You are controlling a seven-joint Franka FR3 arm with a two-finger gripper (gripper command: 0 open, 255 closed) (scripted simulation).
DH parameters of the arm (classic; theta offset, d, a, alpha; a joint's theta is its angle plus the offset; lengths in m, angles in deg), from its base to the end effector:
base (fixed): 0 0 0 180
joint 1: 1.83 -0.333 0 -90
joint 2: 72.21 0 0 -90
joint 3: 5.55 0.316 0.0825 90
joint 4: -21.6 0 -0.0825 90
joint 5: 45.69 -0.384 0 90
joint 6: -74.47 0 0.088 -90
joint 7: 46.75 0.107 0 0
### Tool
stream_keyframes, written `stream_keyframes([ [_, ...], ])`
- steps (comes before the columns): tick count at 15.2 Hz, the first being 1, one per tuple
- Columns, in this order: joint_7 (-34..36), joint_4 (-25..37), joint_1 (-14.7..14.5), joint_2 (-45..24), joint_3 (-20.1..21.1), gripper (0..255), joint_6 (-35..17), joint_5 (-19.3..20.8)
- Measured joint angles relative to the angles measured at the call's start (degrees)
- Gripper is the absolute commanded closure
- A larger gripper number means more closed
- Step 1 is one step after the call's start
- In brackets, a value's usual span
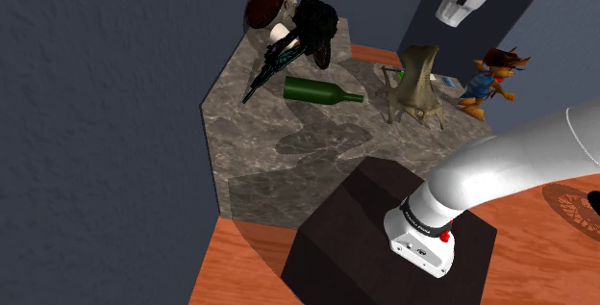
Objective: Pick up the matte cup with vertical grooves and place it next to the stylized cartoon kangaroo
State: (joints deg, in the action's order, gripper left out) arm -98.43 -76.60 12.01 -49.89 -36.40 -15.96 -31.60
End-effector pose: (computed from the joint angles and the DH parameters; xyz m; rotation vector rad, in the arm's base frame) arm 0.2537 -0.3745 0.7175 2.9538 0.1667 0.1457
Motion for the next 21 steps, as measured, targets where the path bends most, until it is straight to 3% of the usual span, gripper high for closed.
stream_keyframes([
  [10, -11.2, -1.6, 3.9, 6.1, -7.4, 255, 1.4, 3.8],
  [18, -22.2, 2.8, 4.9, 6.4, -16.5, 255, 2.9, 5.3],
  [21, -27.1, 7.0, 3.6, 4.5, -22.0, 255, 3.7, 4.7],
])
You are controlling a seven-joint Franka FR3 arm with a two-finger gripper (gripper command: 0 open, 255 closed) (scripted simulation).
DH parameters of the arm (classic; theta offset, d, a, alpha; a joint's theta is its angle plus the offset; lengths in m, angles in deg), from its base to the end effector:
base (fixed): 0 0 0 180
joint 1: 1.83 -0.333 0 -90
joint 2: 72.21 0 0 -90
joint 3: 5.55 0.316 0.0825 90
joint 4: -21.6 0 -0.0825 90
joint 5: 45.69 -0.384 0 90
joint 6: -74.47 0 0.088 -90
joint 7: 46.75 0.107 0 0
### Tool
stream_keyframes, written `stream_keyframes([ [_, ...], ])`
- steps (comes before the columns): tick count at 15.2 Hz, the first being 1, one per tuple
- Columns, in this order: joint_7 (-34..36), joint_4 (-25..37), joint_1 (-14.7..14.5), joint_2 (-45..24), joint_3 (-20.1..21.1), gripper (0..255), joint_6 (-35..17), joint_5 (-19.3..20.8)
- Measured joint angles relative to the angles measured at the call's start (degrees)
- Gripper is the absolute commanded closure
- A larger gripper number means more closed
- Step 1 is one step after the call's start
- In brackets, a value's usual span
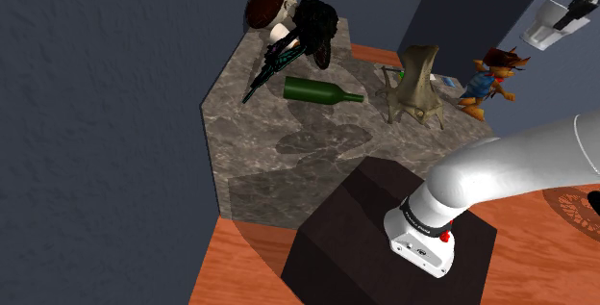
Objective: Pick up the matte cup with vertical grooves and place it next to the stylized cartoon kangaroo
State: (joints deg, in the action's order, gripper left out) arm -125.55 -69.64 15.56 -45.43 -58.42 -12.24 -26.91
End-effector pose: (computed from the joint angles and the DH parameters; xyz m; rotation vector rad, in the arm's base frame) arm -0.0013 -0.4799 0.7212 2.9543 0.1656 0.1468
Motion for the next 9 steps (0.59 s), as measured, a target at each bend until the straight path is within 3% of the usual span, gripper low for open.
stream_keyframes([
  [4, -6.2, 3.9, -2.0, -1.5, -7.5, 255, 0.4, -0.5],
  [5, -8.6, 6.8, -4.4, -3.3, -12.0, 255, 0.8, -1.6],
  [9, -9.6, 3.9, -3.4, -1.9, -12.6, 255, -1.5, -0.5],
])
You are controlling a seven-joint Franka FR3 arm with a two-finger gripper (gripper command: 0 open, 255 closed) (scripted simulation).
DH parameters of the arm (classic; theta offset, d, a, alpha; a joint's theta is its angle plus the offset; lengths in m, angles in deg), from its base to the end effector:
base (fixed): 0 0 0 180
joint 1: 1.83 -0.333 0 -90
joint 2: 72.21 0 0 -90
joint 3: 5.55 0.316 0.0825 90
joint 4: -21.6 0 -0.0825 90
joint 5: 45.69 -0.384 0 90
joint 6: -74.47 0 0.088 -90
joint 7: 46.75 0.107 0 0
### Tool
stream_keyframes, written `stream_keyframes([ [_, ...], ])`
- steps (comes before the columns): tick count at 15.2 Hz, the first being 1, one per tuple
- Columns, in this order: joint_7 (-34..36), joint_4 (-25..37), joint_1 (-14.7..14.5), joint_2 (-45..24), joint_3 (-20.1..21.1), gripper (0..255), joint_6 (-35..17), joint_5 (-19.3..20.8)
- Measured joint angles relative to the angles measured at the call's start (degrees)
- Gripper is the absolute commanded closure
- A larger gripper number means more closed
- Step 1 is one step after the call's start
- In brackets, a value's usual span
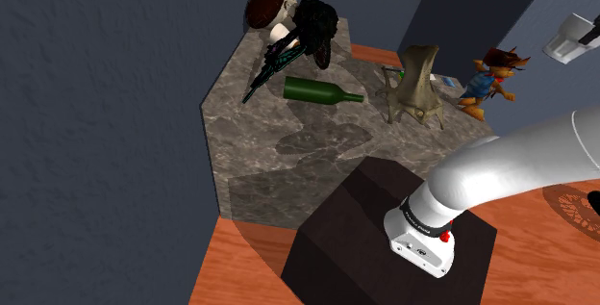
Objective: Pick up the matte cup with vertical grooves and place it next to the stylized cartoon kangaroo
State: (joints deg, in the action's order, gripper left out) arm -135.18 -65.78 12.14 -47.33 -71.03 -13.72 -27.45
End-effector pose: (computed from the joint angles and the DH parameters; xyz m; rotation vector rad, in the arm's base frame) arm -0.0795 -0.5120 0.7026 2.9546 0.1678 0.1460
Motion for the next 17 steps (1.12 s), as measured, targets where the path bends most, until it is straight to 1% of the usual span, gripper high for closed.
stream_keyframes([
  [5, 1.0, -5.9, 2.7, 2.4, 2.1, 255, -3.7, 1.7],
  [10, 2.0, -11.0, 4.4, 4.1, 3.2, 255, -7.2, 2.9],
  [17, 2.8, -17.4, 5.9, 5.9, 3.1, 255, -12.1, 4.5],
])
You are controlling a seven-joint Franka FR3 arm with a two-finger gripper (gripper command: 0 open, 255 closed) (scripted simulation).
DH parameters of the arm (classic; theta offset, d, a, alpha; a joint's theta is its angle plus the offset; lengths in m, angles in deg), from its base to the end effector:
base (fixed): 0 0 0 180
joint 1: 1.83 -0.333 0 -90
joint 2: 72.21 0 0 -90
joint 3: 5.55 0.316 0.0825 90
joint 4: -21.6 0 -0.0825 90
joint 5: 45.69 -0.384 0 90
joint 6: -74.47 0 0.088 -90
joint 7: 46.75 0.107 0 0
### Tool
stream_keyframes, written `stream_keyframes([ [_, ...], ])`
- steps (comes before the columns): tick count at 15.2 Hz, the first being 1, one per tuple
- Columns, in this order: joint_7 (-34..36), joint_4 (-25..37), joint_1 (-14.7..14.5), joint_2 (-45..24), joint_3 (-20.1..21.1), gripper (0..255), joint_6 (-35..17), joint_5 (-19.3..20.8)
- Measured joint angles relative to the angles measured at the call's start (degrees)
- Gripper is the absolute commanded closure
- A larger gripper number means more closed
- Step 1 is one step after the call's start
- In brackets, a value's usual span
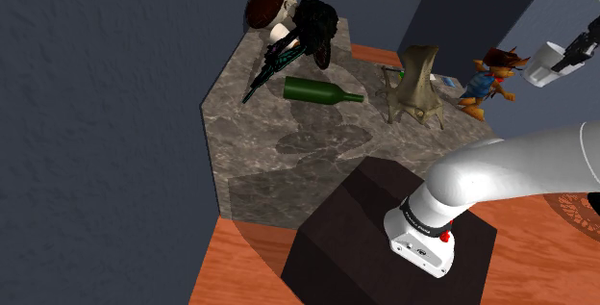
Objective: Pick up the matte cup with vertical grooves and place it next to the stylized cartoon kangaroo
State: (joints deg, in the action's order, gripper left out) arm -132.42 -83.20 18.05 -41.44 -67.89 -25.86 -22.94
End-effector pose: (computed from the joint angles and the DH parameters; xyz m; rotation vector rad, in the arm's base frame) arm -0.0810 -0.5115 0.6134 2.9546 0.1683 0.1457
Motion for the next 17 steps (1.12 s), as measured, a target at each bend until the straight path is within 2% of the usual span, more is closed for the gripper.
stream_keyframes([
  [17, 1.4, -12.9, 1.7, 2.0, -3.2, 255, -12.2, 3.4],
])
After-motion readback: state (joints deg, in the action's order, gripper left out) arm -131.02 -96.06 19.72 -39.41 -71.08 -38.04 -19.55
